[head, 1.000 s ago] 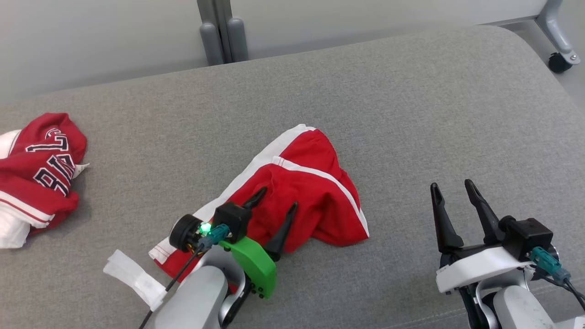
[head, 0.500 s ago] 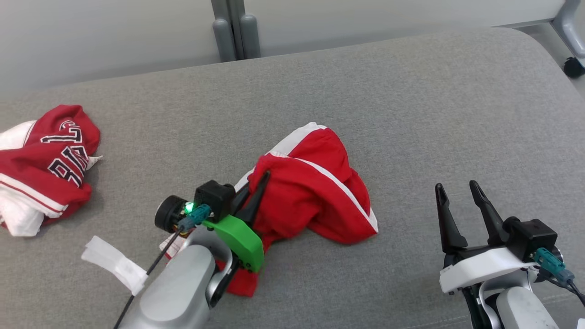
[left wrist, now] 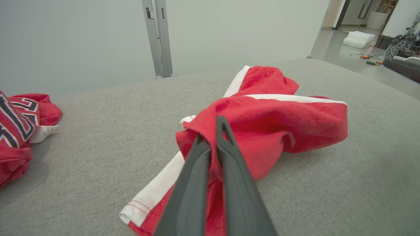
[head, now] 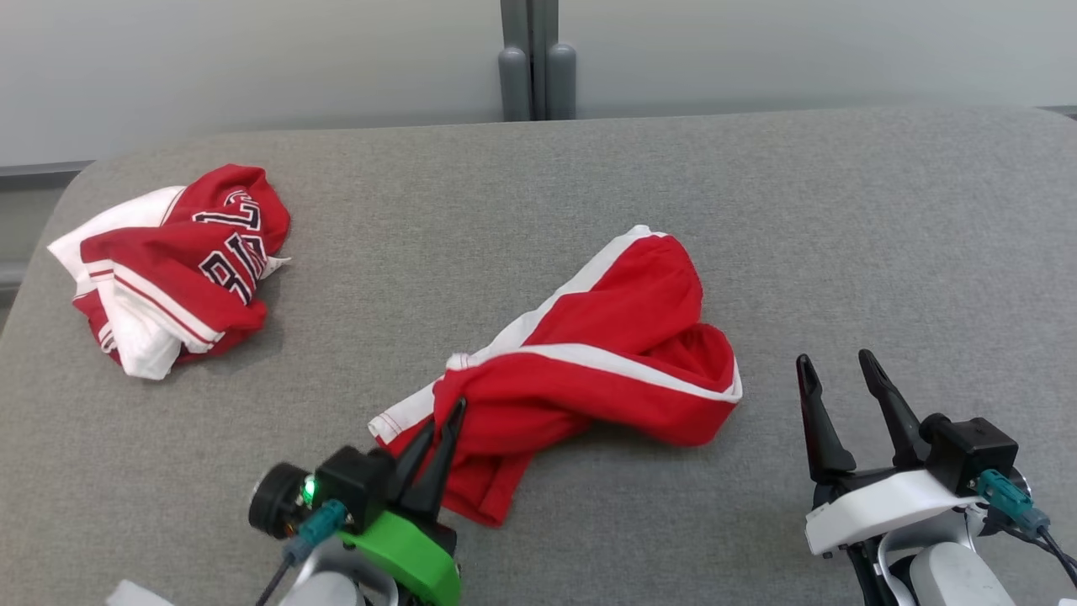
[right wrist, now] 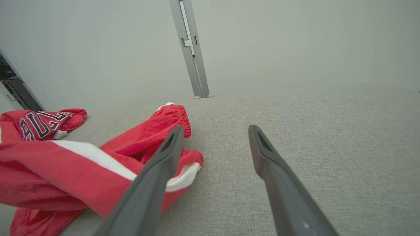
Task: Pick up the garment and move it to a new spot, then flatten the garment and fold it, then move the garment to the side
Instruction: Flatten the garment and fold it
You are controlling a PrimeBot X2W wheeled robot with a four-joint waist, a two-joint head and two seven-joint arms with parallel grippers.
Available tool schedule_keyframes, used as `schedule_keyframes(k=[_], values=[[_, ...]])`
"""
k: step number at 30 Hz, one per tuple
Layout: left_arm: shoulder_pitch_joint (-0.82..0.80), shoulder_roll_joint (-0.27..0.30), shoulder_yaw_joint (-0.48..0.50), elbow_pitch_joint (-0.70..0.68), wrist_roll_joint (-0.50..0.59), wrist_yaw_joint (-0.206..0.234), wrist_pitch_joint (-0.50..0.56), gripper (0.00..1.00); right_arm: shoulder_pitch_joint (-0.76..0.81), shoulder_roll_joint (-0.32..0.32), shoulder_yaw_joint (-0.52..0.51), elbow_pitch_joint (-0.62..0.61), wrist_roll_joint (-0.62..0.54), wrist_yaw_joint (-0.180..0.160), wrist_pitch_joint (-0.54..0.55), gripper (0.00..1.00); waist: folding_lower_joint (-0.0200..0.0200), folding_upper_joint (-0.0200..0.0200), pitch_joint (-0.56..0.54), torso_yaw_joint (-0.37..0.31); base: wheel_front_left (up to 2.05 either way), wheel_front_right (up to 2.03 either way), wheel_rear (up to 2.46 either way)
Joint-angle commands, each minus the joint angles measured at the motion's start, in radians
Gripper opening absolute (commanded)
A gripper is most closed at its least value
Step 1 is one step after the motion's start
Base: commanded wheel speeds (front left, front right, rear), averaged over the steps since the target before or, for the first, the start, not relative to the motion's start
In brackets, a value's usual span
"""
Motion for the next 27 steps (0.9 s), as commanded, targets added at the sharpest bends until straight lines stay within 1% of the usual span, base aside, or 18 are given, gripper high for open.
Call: schedule_keyframes(k=[1, 5, 8, 14, 17, 20, 21, 22, 23, 27], values=[[0.043, -0.003, -0.005, -0.009, -0.009, 0.008, -0.003, 0.00, 0.014, -0.003, 0.000, 0.004, -0.002, -0.001, -0.003, 1.00, 0.0000, 0.0000, -0.010, 0.032, 0.00, 0.00, 0.00], [0.124, -0.009, -0.029, -0.001, -0.017, 0.017, -0.003, 0.00, 0.017, -0.010, 0.002, 0.010, -0.001, -0.001, -0.003, 1.00, 0.0000, 0.0000, -0.015, 0.053, 0.00, 0.00, 0.00], [0.164, -0.016, -0.021, 0.013, -0.029, 0.026, -0.003, 0.00, 0.018, -0.011, 0.000, 0.013, 0.000, -0.001, -0.003, 1.00, 0.0000, 0.0000, -0.017, 0.064, 0.00, 0.00, 0.00], [0.202, 0.001, 0.057, 0.026, -0.031, 0.049, -0.003, 0.00, 0.024, -0.012, 0.005, 0.022, 0.002, -0.001, -0.003, 1.00, 0.0000, 0.0000, -0.024, 0.080, 0.00, 0.00, 0.00], [0.207, 0.014, 0.097, 0.030, -0.017, 0.047, -0.003, 0.00, 0.025, -0.012, 0.007, 0.026, 0.004, -0.001, -0.003, 1.00, 0.0000, 0.0000, -0.024, 0.084, 0.00, 0.00, 0.00], [0.214, 0.011, 0.120, 0.038, -0.008, 0.035, -0.003, 0.00, 0.023, -0.011, 0.010, 0.031, 0.005, -0.001, -0.003, 1.00, 0.0000, 0.0000, -0.025, 0.083, 0.00, 0.00, 0.00], [0.216, 0.006, 0.132, 0.040, -0.006, 0.036, -0.003, 0.04, 0.023, -0.011, 0.012, 0.032, 0.007, -0.001, -0.003, 1.00, 0.0000, 0.0000, -0.026, 0.082, 0.00, 0.00, 0.00], [0.216, 0.003, 0.140, 0.040, -0.002, 0.036, -0.003, 0.31, 0.022, -0.011, 0.012, 0.033, 0.007, -0.001, -0.003, 1.00, 0.0000, 0.0000, -0.026, 0.081, 0.00, 0.00, 0.00], [0.214, -0.002, 0.152, 0.035, 0.005, 0.038, -0.003, 1.00, 0.022, -0.011, 0.012, 0.035, 0.007, -0.001, -0.003, 1.00, 0.0000, 0.0000, -0.026, 0.081, 0.00, 0.00, 0.00], [0.212, -0.029, 0.194, 0.011, 0.028, 0.028, -0.003, 1.00, 0.026, -0.011, 0.006, 0.037, 0.008, -0.001, -0.003, 1.00, 0.0000, 0.0000, -0.029, 0.081, 0.00, 0.00, 0.00]])
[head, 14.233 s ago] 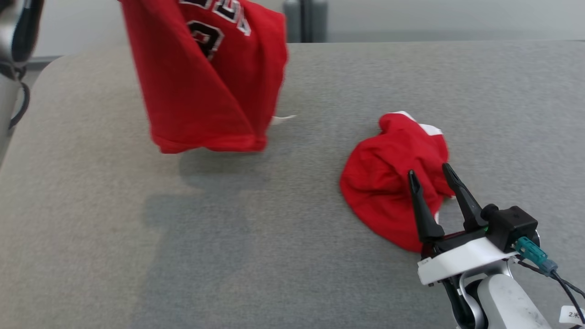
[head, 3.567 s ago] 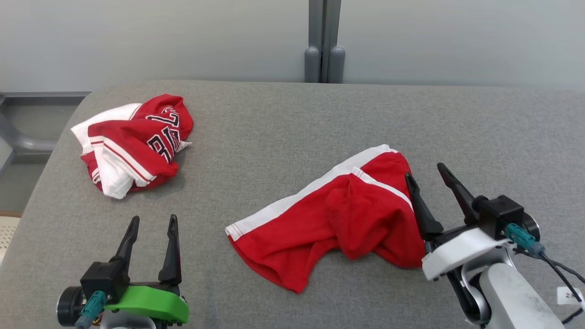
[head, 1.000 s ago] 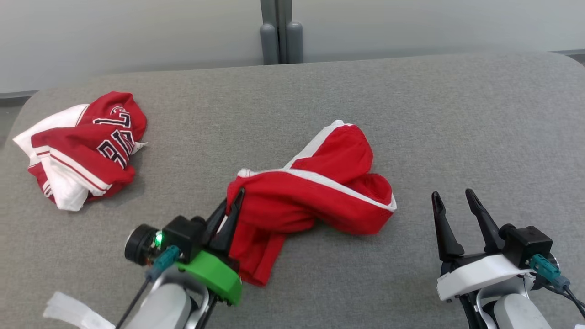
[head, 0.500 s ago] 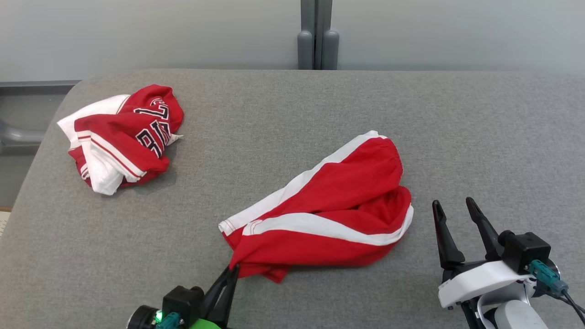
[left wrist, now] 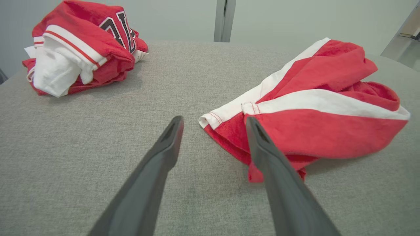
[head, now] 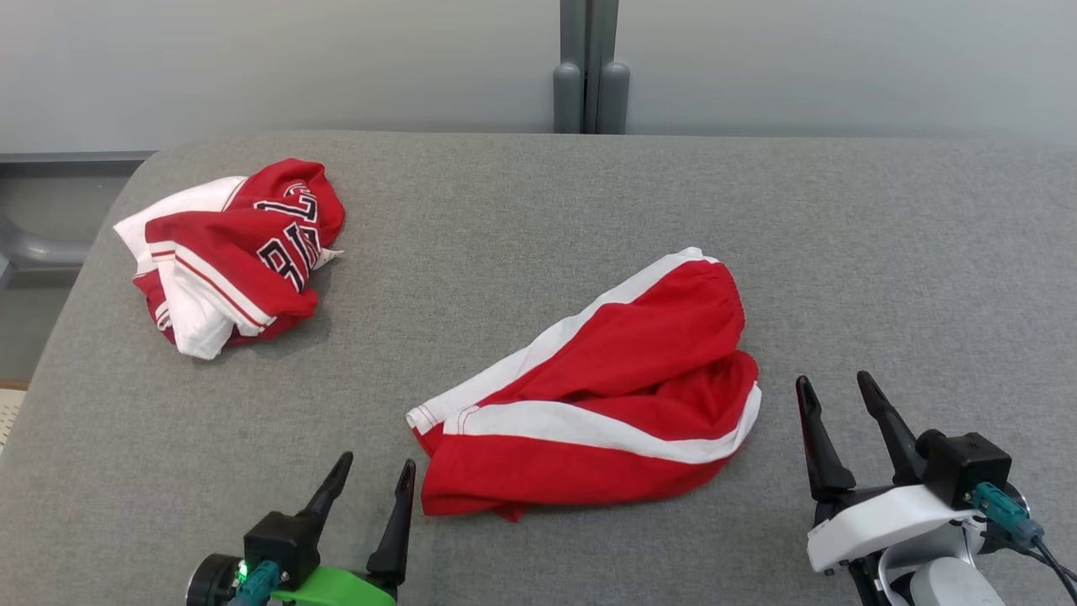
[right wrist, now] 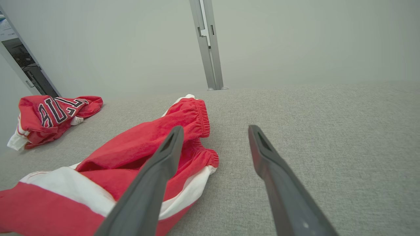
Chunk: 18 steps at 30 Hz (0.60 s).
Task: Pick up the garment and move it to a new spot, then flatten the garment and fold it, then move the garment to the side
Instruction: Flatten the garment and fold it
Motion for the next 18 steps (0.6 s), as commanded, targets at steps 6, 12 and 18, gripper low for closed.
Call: schedule_keyframes(k=[6, 12, 18], values=[[-0.009, -0.043, 0.092, -0.059, 0.054, -0.014, -0.002, 1.00, 0.010, -0.003, -0.001, 0.006, 0.000, -0.001, -0.003, 1.00, 0.0000, 0.0000, -0.014, -0.003, 0.00, 0.00, 0.00], [-0.004, -0.069, 0.171, -0.085, 0.103, -0.026, -0.002, 1.00, 0.015, -0.003, -0.005, 0.001, -0.006, -0.001, -0.003, 1.00, 0.0000, 0.0000, -0.028, -0.016, 0.00, 0.00, 0.00], [0.002, -0.089, 0.259, -0.105, 0.142, -0.034, -0.002, 1.00, 0.019, -0.004, -0.014, -0.005, -0.008, -0.001, -0.003, 1.00, 0.0000, 0.0000, -0.036, -0.029, 0.00, 0.00, 0.00]])
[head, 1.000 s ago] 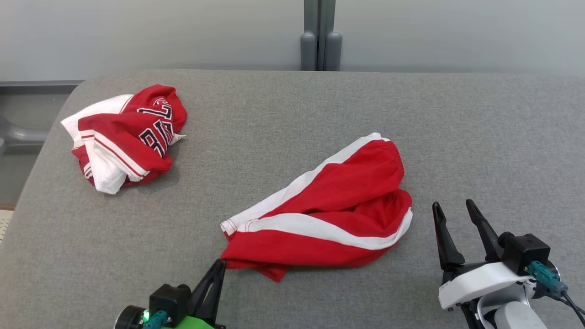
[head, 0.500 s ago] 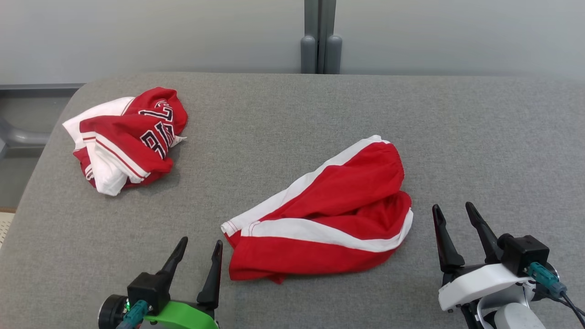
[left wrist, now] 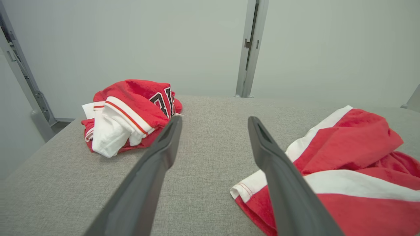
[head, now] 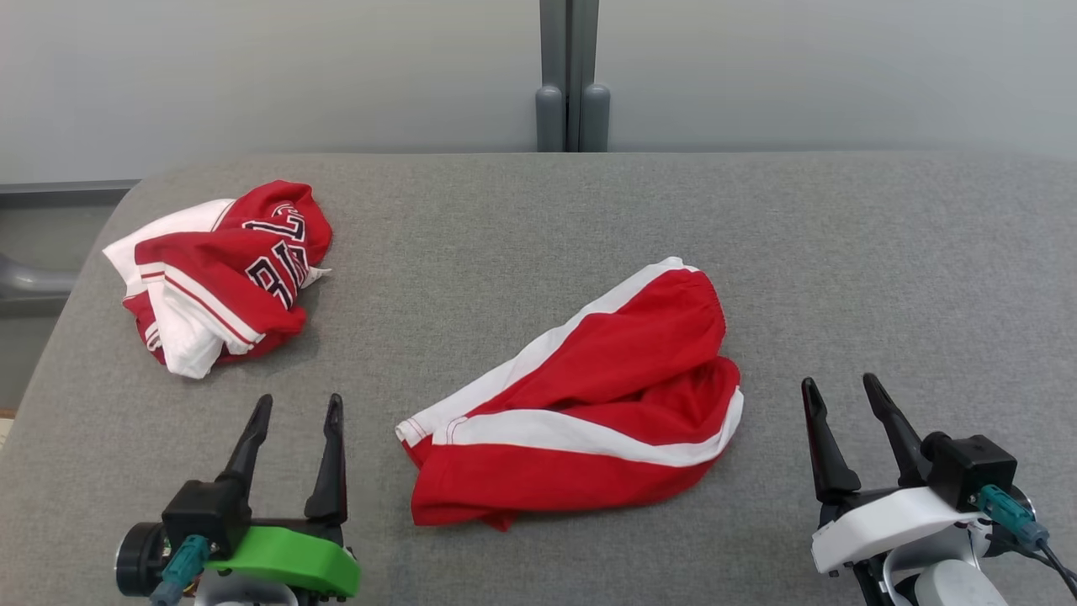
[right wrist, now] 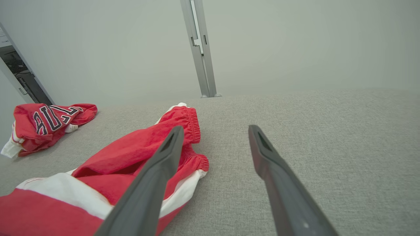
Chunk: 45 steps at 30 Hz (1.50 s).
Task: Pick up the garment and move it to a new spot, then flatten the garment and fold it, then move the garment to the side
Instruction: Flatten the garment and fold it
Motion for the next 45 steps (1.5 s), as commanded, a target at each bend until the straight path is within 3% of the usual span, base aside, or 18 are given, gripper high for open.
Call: schedule_keyframes(k=[1, 14, 45], values=[[0.007, -0.007, 0.020, -0.006, 0.017, -0.004, -0.001, 1.00, 0.015, -0.004, -0.003, -0.004, -0.004, -0.001, -0.003, 1.00, 0.0000, 0.0000, -0.003, -0.004, 0.00, 0.00, 0.00], [0.042, -0.037, 0.109, 0.005, 0.077, -0.041, -0.001, 1.00, 0.032, 0.000, -0.010, -0.004, -0.010, -0.001, -0.003, 1.00, 0.0000, 0.0000, -0.017, -0.017, 0.00, 0.00, 0.00], [0.037, -0.076, 0.137, 0.051, 0.112, -0.082, -0.001, 1.00, 0.019, -0.003, -0.001, 0.019, -0.006, -0.001, -0.003, 1.00, 0.0000, 0.0000, -0.031, -0.016, 0.00, 0.00, 0.00]])
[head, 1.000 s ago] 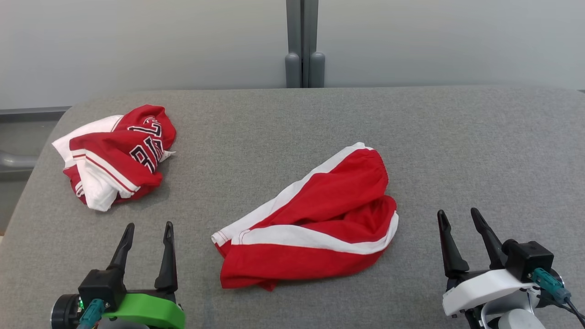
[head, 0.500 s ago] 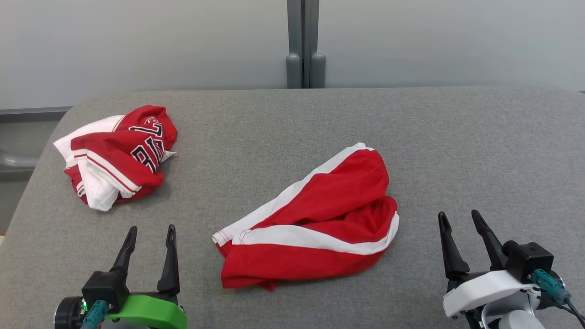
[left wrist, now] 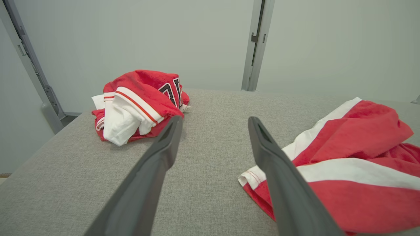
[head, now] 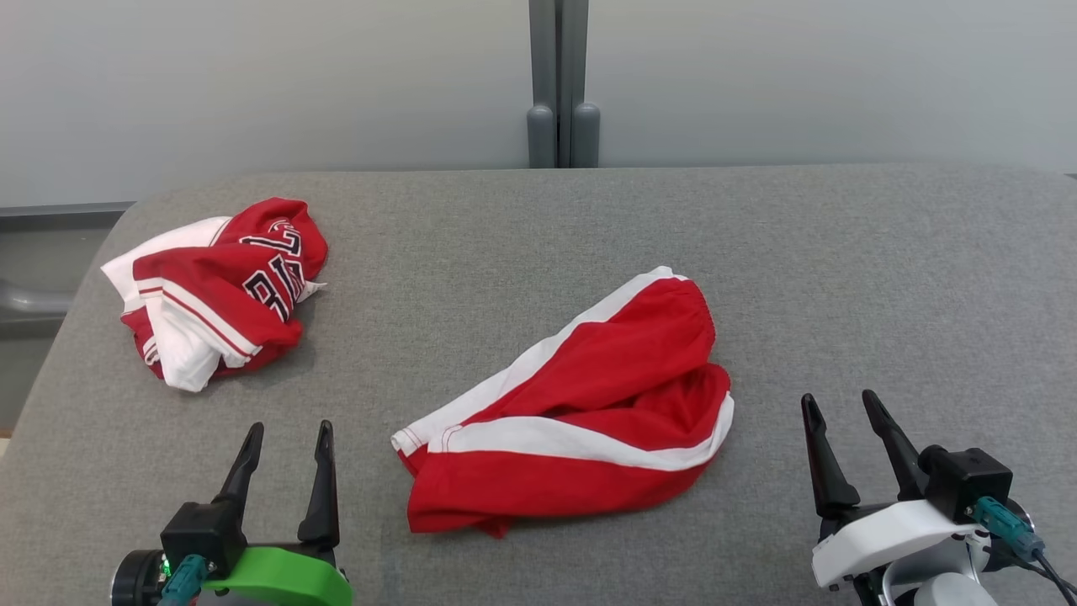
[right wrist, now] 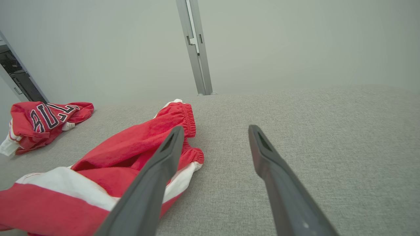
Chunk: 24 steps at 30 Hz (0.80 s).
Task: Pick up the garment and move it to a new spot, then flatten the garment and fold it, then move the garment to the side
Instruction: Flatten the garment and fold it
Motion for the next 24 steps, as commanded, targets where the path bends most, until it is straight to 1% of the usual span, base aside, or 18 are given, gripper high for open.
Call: schedule_keyframes(k=[1, 15, 24], values=[[0.004, 0.000, 0.005, 0.005, 0.002, -0.002, -0.001, 1.00, -0.001, -0.007, 0.001, 0.001, -0.001, -0.001, -0.003, 1.00, 0.0000, 0.0000, -0.002, -0.003, 0.00, 0.00, 0.00], [-0.025, -0.005, 0.013, 0.029, 0.018, -0.006, -0.001, 1.00, 0.012, -0.014, 0.000, -0.020, -0.008, -0.001, -0.003, 1.00, 0.0000, 0.0000, -0.011, -0.039, 0.00, 0.00, 0.00], [-0.027, -0.007, 0.009, 0.029, 0.024, -0.006, -0.001, 1.00, -0.002, -0.015, 0.013, -0.009, -0.008, -0.001, -0.003, 1.00, 0.0000, 0.0000, -0.007, -0.034, 0.00, 0.00, 0.00]])
